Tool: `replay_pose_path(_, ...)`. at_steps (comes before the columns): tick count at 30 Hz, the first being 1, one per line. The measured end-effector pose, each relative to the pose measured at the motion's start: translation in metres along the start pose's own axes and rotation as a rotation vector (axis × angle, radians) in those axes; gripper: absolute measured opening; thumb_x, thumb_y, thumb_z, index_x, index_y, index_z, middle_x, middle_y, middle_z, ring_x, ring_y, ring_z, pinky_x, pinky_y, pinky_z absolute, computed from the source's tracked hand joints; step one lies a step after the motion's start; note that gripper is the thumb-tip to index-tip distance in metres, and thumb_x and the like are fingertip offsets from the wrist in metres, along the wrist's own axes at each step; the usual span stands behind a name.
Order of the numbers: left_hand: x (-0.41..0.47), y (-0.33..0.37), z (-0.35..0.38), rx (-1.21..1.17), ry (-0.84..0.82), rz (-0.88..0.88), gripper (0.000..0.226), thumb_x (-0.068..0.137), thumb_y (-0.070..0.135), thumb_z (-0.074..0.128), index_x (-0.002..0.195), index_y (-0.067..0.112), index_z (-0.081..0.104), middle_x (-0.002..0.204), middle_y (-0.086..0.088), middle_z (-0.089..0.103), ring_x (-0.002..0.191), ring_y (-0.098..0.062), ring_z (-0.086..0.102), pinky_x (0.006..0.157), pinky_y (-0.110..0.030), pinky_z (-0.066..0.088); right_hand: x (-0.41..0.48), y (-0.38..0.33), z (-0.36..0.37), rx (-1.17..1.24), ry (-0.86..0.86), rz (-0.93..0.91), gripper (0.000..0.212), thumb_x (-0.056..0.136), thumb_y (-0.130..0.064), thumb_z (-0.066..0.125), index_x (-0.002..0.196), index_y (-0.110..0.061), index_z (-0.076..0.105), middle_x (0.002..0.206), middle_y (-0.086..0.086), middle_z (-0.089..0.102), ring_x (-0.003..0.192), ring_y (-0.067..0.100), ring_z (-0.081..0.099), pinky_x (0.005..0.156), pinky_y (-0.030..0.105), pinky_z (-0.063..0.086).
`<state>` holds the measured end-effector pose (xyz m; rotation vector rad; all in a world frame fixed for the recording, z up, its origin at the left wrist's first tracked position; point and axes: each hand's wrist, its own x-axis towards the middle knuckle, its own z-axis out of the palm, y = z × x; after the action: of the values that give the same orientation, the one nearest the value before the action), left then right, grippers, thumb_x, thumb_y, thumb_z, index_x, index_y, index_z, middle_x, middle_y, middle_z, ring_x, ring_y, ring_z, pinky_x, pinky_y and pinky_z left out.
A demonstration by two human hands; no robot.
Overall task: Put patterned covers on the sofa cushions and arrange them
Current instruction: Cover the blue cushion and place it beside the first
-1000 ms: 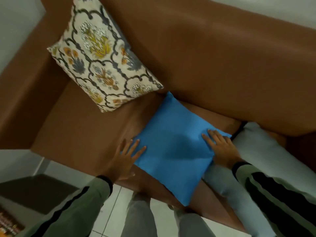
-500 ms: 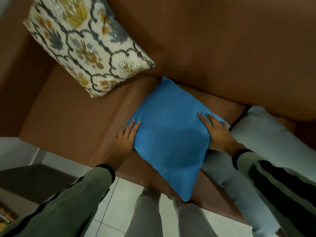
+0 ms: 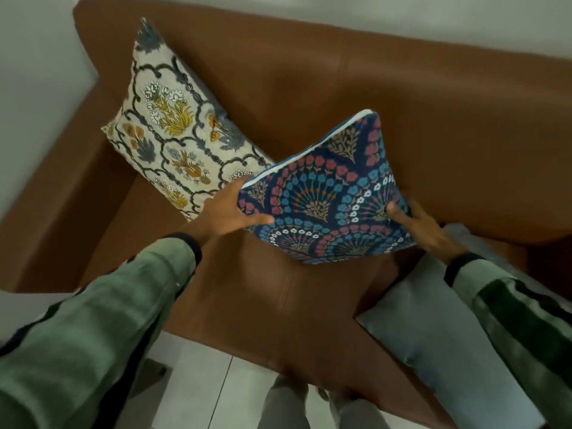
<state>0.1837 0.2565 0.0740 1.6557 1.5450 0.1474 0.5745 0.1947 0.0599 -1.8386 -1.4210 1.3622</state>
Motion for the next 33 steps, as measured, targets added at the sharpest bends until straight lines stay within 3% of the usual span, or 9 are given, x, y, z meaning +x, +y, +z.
replay_pose_path(1, 0.005, 0.0, 0.003, 0.128, 0.011, 0.022, 0.116, 0.053, 0.076, 0.078, 0.147, 0.037, 0.023, 0.143, 0.001, 0.049, 0.129, -0.023, 0.05, 0.107, -0.056, 0.04, -0.003, 0.003, 0.001, 0.004, -0.027, -0.011, 0.059, 0.068, -0.072, 0.068, 0.12, -0.067, 0.04, 0.117, -0.044, 0.054, 0.106, -0.012, 0.056, 0.084, 0.011, 0.047)
replay_pose_path(4, 0.013, -0.003, 0.012, 0.327, 0.081, 0.093, 0.12, 0.052, 0.071, 0.08, 0.147, 0.024, 0.024, 0.145, -0.005, 0.044, 0.133, -0.028, 0.042, 0.108, -0.059, 0.034, -0.006, 0.013, 0.009, -0.071, 0.009, 0.052, 0.096, 0.063, -0.051, 0.084, 0.141, -0.038, 0.031, 0.141, -0.01, 0.052, 0.123, 0.015, 0.053, 0.099, 0.034, 0.044)
replay_pose_path(8, 0.033, 0.022, 0.01, 0.237, 0.103, 0.144, 0.106, 0.054, 0.066, 0.083, 0.138, 0.022, 0.038, 0.131, -0.004, 0.056, 0.121, -0.026, 0.053, 0.099, -0.053, 0.045, -0.007, 0.004, 0.013, -0.122, 0.263, 0.063, 0.099, 0.053, -0.061, 0.08, 0.137, -0.021, 0.043, 0.135, 0.005, 0.06, 0.121, 0.028, 0.057, 0.1, 0.038, 0.044)
replay_pose_path(13, 0.052, 0.027, 0.0, 0.114, 0.034, 0.119, 0.108, 0.048, 0.071, 0.084, 0.138, 0.033, 0.037, 0.134, 0.004, 0.059, 0.119, -0.02, 0.058, 0.101, -0.048, 0.048, 0.011, -0.007, -0.016, -0.254, 0.354, 0.047, 0.103, 0.041, -0.089, 0.065, 0.124, -0.029, 0.05, 0.124, 0.003, 0.066, 0.119, 0.029, 0.057, 0.109, 0.053, 0.033)
replay_pose_path(16, 0.059, 0.02, 0.009, 0.351, 0.118, 0.112, 0.106, 0.057, 0.069, 0.079, 0.143, 0.025, 0.034, 0.139, -0.008, 0.051, 0.128, -0.032, 0.047, 0.105, -0.058, 0.038, 0.031, -0.009, -0.018, -0.463, 0.306, 0.099, 0.096, 0.051, -0.093, 0.056, 0.119, -0.026, 0.049, 0.121, 0.005, 0.064, 0.115, 0.034, 0.055, 0.101, 0.055, 0.028)
replay_pose_path(21, 0.055, 0.013, 0.03, 0.525, 0.111, 0.103, 0.094, 0.081, 0.049, 0.071, 0.153, 0.019, 0.019, 0.152, -0.017, 0.032, 0.139, -0.038, 0.03, 0.109, -0.063, 0.031, 0.051, -0.01, -0.001, -0.574, 0.269, 0.152, 0.083, 0.08, -0.073, 0.052, 0.134, -0.012, 0.042, 0.138, 0.021, 0.049, 0.125, 0.044, 0.043, 0.103, 0.062, 0.033)
replay_pose_path(24, 0.039, 0.014, 0.038, 0.547, 0.143, 0.134, 0.099, 0.08, 0.049, 0.07, 0.154, 0.022, 0.012, 0.158, -0.014, 0.021, 0.145, -0.035, 0.02, 0.113, -0.062, 0.021, 0.038, -0.007, -0.003, -0.576, 0.33, 0.111, 0.083, 0.082, -0.07, 0.053, 0.143, -0.016, 0.035, 0.14, 0.021, 0.046, 0.127, 0.043, 0.041, 0.103, 0.06, 0.033)
replay_pose_path(28, 0.009, 0.02, 0.064, 0.678, 0.269, 0.364, 0.092, 0.079, 0.042, 0.065, 0.154, 0.022, 0.016, 0.159, -0.015, 0.023, 0.146, -0.034, 0.021, 0.115, -0.061, 0.019, -0.003, 0.021, -0.023, -0.654, 0.373, 0.061, 0.079, 0.085, -0.06, 0.057, 0.147, -0.02, 0.029, 0.139, 0.019, 0.046, 0.125, 0.042, 0.042, 0.099, 0.056, 0.036)
replay_pose_path(33, -0.02, 0.045, 0.135, 0.786, 0.093, 0.522, 0.088, 0.088, 0.05, 0.056, 0.156, 0.026, 0.006, 0.165, -0.01, 0.011, 0.15, -0.031, 0.013, 0.118, -0.06, 0.012, -0.076, 0.091, -0.072, -0.763, 0.146, 0.125, 0.086, 0.076, -0.036, 0.074, 0.147, -0.017, 0.029, 0.145, 0.018, 0.042, 0.132, 0.039, 0.038, 0.103, 0.054, 0.038)
